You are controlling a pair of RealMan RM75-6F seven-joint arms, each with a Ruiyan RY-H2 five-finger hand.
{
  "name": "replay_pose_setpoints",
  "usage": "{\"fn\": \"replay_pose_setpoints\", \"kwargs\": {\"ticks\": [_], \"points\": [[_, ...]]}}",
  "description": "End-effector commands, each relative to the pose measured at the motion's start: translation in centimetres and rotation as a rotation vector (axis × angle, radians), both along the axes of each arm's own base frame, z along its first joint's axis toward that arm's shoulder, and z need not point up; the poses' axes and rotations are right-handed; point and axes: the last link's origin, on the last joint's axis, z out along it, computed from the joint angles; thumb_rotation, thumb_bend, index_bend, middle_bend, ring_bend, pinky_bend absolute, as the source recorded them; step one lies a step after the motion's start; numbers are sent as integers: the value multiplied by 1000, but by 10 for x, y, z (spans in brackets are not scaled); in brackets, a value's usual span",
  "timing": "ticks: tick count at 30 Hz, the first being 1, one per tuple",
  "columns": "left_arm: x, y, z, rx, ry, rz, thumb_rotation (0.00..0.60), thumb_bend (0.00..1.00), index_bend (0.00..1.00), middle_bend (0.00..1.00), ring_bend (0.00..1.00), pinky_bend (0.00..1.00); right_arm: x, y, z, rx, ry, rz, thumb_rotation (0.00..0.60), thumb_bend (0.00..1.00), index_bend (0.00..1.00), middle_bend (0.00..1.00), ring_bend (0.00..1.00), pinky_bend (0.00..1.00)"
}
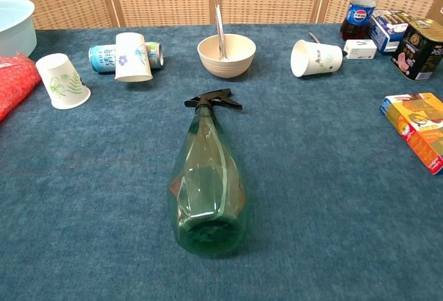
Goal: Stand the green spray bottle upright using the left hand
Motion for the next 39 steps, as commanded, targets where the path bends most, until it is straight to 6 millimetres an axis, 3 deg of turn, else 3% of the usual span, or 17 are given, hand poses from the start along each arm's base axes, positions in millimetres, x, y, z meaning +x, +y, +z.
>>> {"fn": "replay_pose_setpoints", "kwargs": {"ticks": [1,16,24,29,34,36,39], "points": [[1,0,-1,-4,2,-1,600,317,319,296,207,247,0,-1,0,-2,-1,0,600,226,389,306,64,100],[10,5,-3,-53,-11,-48,600,318,317,295,207,245,-4,3,2,-6,-16,-8,600,228,389,306,65,100],[34,20,-15,-271,5,-175,580,317,301,283,190,200,-5,3,5,-22,-22,-14,600,226,389,306,62,100],[57,37,-28,-416,27,-283,373,316,281,256,157,139,-7,4,6,-27,-25,-25,600,226,389,306,60,100],[88,54,-50,-542,48,-394,88,308,244,225,129,101,-8,7,9,-37,-24,-33,600,226,389,305,59,100],[101,61,-62,-607,48,-428,21,302,233,212,114,89,-9,8,10,-40,-22,-36,600,226,389,304,58,100],[118,70,-76,-679,50,-470,0,301,224,205,99,80,-9,10,13,-46,-20,-41,600,227,389,304,58,100]]}}
